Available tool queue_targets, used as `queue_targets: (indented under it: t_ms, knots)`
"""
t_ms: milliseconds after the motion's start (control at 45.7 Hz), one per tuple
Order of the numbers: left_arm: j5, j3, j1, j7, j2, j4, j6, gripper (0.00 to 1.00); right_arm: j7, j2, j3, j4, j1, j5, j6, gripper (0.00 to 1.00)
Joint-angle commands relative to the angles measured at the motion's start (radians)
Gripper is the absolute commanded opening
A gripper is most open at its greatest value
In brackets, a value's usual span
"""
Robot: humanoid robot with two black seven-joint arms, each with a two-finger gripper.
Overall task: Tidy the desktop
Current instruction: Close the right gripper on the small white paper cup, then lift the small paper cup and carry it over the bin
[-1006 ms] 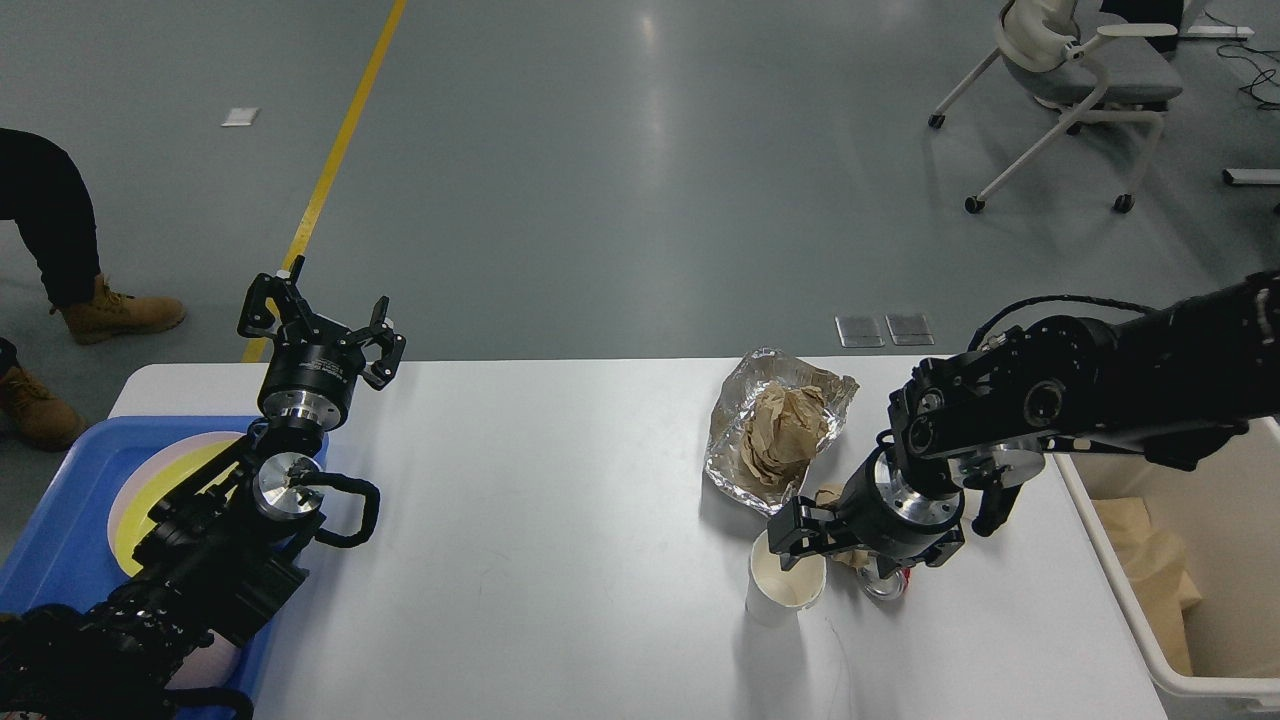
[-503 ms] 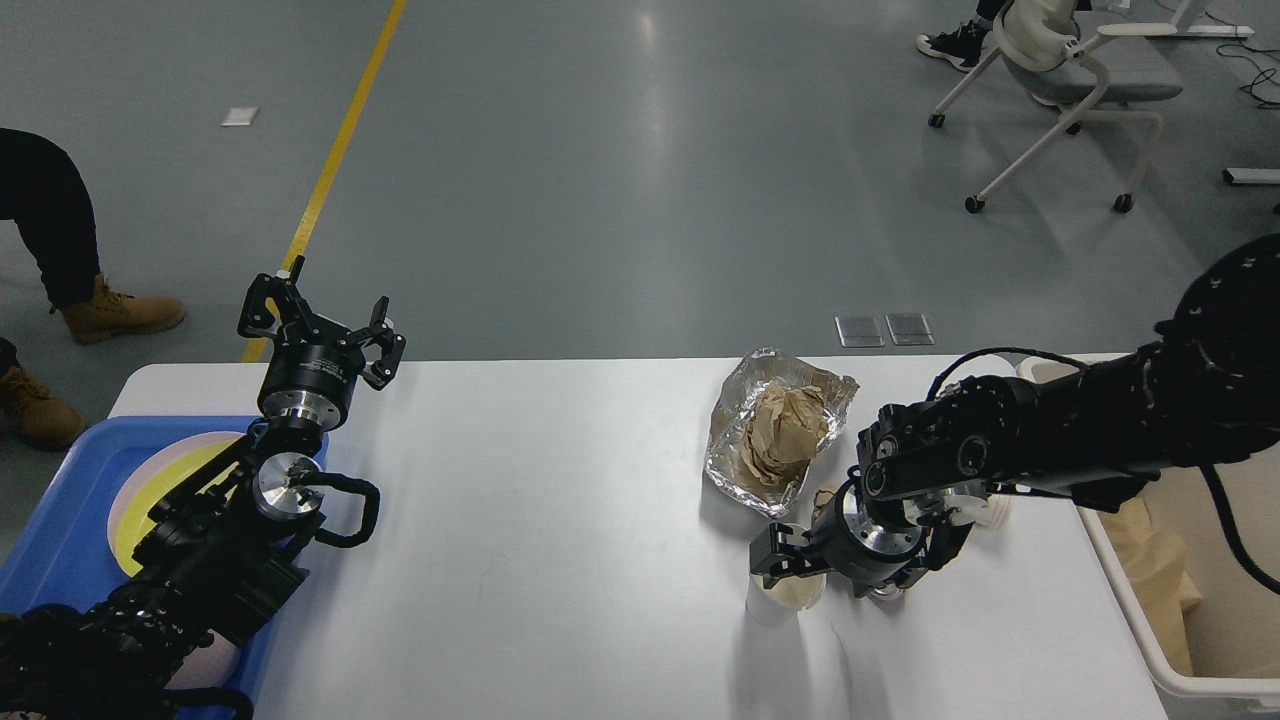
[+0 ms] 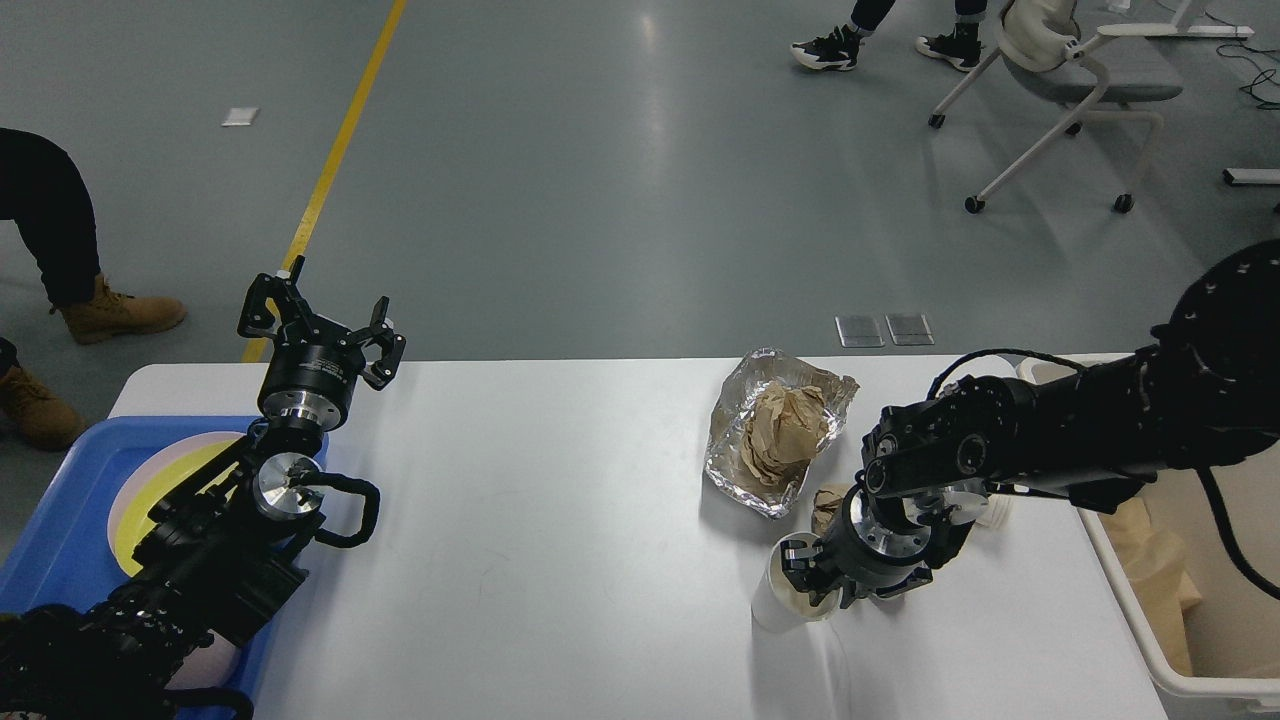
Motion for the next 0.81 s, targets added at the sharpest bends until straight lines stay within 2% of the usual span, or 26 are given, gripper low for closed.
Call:
queue_targets:
  t_ms: [0,109,241,416,656,788]
  knots:
    - [0.0,0.0,0.0,0.0,0.0,0.0,0.0,0.96,-0.003,-0.004,0.0,-0.001,0.013,0.0,0.01,0.0]
    - [0.0,0.0,0.0,0.0,0.0,0.0,0.0,0.96,-0.006,-0.006,-0.001,0.007,0.027,0.001,0.029,0.0]
    - [0.0,0.0,0.0,0.0,0.0,0.0,0.0,0.96,-0.006,-0.043,-0.007,0.011,0.059,0.006,0.098,0.0]
    - [0.0,0.0,0.0,0.0,0.0,0.0,0.0,0.96,-0.006,-0.142,-0.018,0.039,0.148,0.006,0.268,0.0]
    - [0.0,0.0,0.0,0.0,0.0,0.0,0.001,0.96,-0.004,-0.279,-0.162,0.086,0.477,0.005,0.656,0.0]
    - [0.0,0.0,0.0,0.0,0.0,0.0,0.001,0.96,-0.003,-0.314,-0.228,0.082,0.687,0.006,0.663,0.0]
